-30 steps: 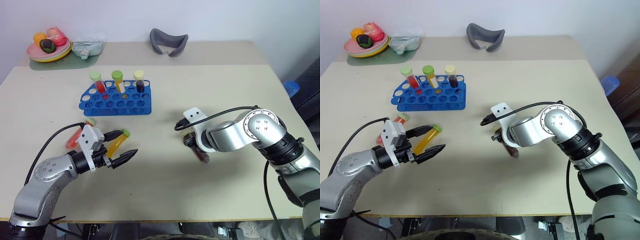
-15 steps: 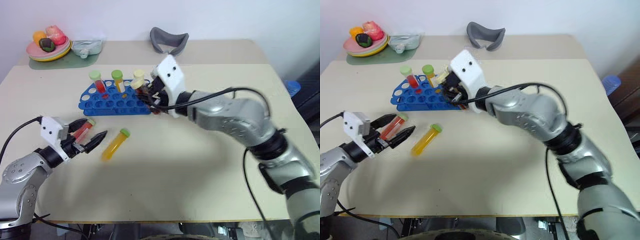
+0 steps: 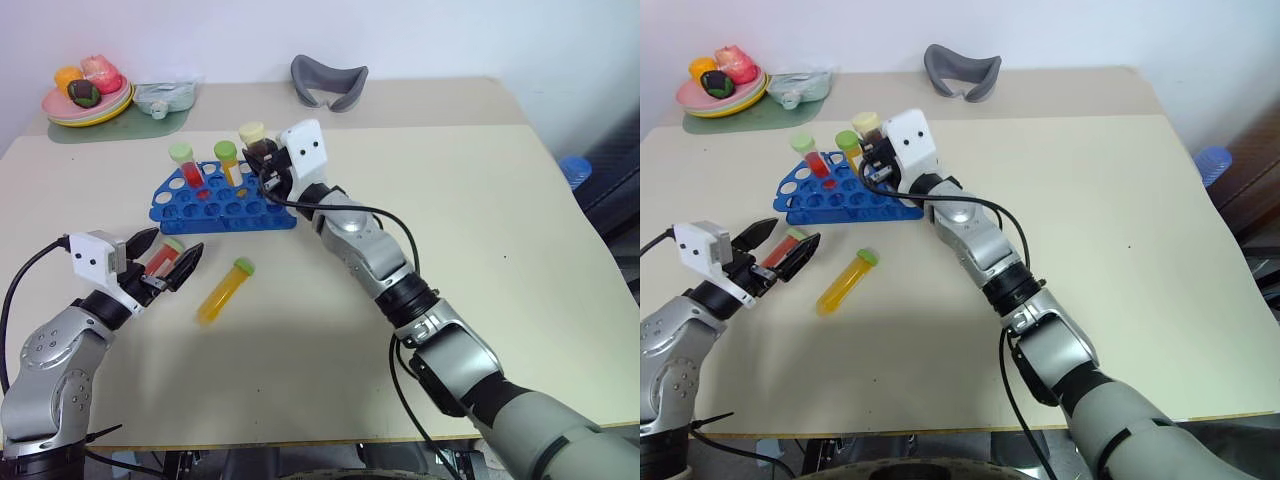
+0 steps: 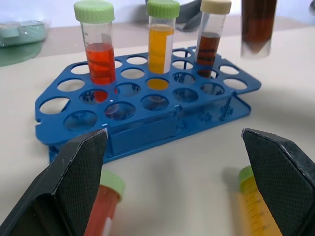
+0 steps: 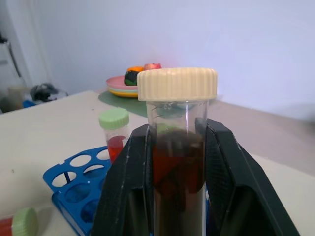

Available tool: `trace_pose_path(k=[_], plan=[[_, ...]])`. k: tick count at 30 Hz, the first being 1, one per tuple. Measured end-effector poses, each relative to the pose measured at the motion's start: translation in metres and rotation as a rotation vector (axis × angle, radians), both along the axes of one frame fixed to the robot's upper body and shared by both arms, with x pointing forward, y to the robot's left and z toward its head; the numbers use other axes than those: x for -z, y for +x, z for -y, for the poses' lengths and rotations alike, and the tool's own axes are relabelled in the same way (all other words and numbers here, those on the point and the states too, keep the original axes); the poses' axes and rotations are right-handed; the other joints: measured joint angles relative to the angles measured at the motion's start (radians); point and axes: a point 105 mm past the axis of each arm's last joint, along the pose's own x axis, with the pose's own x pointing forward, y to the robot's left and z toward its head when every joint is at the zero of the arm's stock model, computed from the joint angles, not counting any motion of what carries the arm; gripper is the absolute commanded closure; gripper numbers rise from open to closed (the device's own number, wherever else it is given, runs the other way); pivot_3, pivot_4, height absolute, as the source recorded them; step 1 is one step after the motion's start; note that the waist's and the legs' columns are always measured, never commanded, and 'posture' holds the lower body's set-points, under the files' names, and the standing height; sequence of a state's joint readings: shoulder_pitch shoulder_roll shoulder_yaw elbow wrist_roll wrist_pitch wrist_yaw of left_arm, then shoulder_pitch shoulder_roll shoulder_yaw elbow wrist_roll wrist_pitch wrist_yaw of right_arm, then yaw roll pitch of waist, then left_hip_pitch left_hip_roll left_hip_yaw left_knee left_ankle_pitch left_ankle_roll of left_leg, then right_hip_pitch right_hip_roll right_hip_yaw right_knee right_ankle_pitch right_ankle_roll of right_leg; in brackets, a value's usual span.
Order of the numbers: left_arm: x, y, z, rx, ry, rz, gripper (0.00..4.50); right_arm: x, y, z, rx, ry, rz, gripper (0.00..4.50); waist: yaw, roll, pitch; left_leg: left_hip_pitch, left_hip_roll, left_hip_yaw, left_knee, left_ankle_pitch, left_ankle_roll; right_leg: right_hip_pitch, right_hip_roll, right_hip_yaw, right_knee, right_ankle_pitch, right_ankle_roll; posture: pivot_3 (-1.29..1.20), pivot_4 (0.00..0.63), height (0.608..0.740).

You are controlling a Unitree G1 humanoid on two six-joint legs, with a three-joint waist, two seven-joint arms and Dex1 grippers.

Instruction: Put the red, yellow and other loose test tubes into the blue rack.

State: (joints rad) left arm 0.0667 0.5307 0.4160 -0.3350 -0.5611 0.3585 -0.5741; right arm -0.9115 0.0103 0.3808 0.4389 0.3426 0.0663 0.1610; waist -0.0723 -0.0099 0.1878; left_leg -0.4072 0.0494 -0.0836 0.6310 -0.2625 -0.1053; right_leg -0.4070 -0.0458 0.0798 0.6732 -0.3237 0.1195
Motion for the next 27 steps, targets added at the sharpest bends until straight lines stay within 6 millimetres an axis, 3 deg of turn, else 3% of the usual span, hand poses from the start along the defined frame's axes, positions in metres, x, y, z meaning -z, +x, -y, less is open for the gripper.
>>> trace_pose_path(k=[9,27], plan=[[-0.002,-0.001,-0.003,-0.012,-0.037,0.007,0.00,0.022,0.007,-0.008,0.009,-0.002,-0.015,3.70,-0.002,0.000,0.000,0.001,0.000,0.000,0.000,0.000,-0.001,0.000,0.000,0.000,0.002,0.000,0.000,0.00,0.150,0.740],[-0.006,-0.001,0.000,-0.012,-0.036,0.018,0.00,0.034,0.016,-0.004,0.060,-0.014,0.043,3.70,-0.001,0.000,0.000,0.003,0.000,0.000,0.000,0.002,-0.004,0.000,0.000,0.000,0.007,0.000,0.000,0.00,0.150,0.740]])
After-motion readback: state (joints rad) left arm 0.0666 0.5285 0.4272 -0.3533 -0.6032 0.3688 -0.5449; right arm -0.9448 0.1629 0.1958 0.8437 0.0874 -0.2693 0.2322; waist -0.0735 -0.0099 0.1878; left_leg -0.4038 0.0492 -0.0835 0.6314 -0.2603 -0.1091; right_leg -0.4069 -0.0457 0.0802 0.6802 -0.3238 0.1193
